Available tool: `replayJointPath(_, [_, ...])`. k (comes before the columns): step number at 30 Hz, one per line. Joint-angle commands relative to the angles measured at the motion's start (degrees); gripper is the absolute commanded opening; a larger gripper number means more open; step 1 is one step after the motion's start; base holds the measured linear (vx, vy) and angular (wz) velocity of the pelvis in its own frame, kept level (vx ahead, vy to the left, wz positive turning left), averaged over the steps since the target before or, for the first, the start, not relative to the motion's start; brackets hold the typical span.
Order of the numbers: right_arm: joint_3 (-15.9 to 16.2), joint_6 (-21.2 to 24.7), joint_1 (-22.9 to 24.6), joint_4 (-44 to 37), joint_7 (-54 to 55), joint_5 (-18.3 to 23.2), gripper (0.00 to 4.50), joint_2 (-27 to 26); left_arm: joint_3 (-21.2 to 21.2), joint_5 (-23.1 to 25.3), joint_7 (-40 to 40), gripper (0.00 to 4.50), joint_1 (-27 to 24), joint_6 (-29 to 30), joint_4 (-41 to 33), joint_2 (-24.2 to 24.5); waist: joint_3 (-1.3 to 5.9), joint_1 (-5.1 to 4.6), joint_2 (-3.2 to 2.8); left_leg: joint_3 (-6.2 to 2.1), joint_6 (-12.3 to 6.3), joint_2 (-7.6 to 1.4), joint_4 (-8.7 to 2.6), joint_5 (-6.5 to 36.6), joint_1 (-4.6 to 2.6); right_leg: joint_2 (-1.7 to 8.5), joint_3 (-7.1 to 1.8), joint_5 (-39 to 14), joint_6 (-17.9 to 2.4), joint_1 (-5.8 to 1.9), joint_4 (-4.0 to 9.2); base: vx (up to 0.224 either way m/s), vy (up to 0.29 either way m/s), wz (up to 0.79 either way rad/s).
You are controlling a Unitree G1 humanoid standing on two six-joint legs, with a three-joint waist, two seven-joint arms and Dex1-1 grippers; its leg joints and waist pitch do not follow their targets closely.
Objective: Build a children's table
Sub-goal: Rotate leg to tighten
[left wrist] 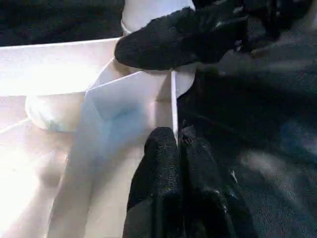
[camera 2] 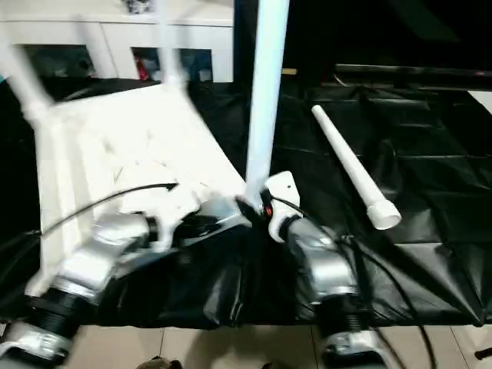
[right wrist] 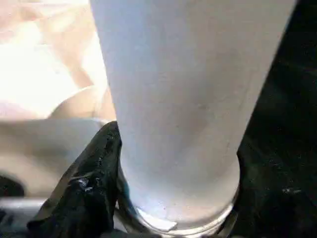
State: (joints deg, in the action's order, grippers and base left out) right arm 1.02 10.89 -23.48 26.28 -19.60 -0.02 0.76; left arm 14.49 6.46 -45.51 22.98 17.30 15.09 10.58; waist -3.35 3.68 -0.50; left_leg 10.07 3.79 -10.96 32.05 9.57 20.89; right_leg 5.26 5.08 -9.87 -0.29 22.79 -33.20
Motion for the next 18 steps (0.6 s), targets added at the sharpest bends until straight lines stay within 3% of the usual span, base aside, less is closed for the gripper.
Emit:
replayJointPath(1, [4.2,2.33,0.27,3.71,-0.24,-0.41,3.07,-4.22,6.79,-1.53,-1.4,0.0,0.01,-0.53,-3.03,-4.54,2.52,0.05,-0.23,-1.19,0.8,-2.09,-4.44,22.41,-0.68,3.44,-2.75,-26.53,-6.68,-1.68,5.37,0.0,0.0,0.0])
replayJointPath(2, [3.72,2.26,0.21,3.62,0.15,0.08,3.42,-4.5,6.96,-1.41,-1.45,0.0,-0.1,-0.61,-3.08,-4.63,2.57,-0.1,0.11,-1.12,0.55,-2.1,-4.47,22.06,-0.53,3.31,-2.75,-25.56,-6.69,-1.72,5.34,0.0,0.0,0.0])
replayJointPath(4, [3.12,2.53,0.06,3.42,-0.18,1.03,3.44,-4.52,7.03,-1.17,-1.34,0.0,-0.12,-1.06,-2.78,-4.42,2.6,-0.06,-0.17,-1.06,0.3,-2.16,-4.47,21.57,-0.56,3.31,-2.89,-23.78,-7.09,-1.65,5.13,0.0,0.0,0.0])
replayJointPath(5, [3.31,2.39,-0.1,3.02,-1.46,1.03,3.54,-3.52,6.95,-0.96,-2.05,0.0,-0.03,-2.03,-2.44,-3.43,2.75,-0.08,0.19,-1.05,0.15,-2.25,-4.46,21.02,-0.53,3.29,-2.9,-22.57,-7.39,-1.78,4.93,0.0,0.0,0.0])
replayJointPath(6, [3.37,2.34,-0.11,2.96,-1.61,0.97,3.54,-3.38,6.93,-0.94,-2.18,0.0,-0.03,-2.13,-2.42,-3.29,2.81,0.01,0.02,-1.01,0.12,-2.25,-4.42,20.45,-0.54,3.29,-2.96,-21.59,-7.65,-1.78,4.78,0.0,0.0,0.0])
replayJointPath(7, [4.12,1.54,-0.28,2.49,-3.79,0.39,3.68,-1.55,6.77,-1.13,-4.02,0.0,-0.03,-3.29,-2.44,-1.69,2.97,0.13,0.32,-0.8,-0.18,-2.26,-4.28,19.55,-0.67,3.24,-3.04,-19.88,-8.11,-1.74,4.7,0.0,0.0,0.0])
replayJointPath(10, [5.07,0.33,-0.65,2.39,-7.42,0.0,3.68,1.0,6.45,-1.27,-6.33,0.0,-0.23,-4.21,-2.86,0.6,3.3,0.19,0.2,-0.73,-1.17,-2.24,-4.02,15.26,-0.01,3.26,-3.01,-13.87,-9.43,-2.49,3.77,0.0,0.0,0.0])
replayJointPath(13, [6.18,-0.73,-0.97,2.47,-13.01,0.27,3.68,3.88,6.22,-1.8,-9.4,0.0,-0.4,-5.56,-2.93,3.01,3.59,0.26,0.24,-0.52,-2.42,-2.17,-3.58,12.37,0.04,3.32,-2.99,-10.02,-10.99,-2.79,3.25,0.0,0.0,0.0])
replayJointPath(18, [10.67,-0.64,-0.67,-0.31,-30.76,2.04,3.68,11.79,4.49,-4.32,-15.09,0.0,0.83,-7.41,-1.55,7.51,3.39,0.56,0.25,-0.39,-3.54,-2.3,-3.5,13.17,-0.29,3.11,-2.92,-10.52,-12.17,-2.74,3.27,0.0,0.0,0.0])
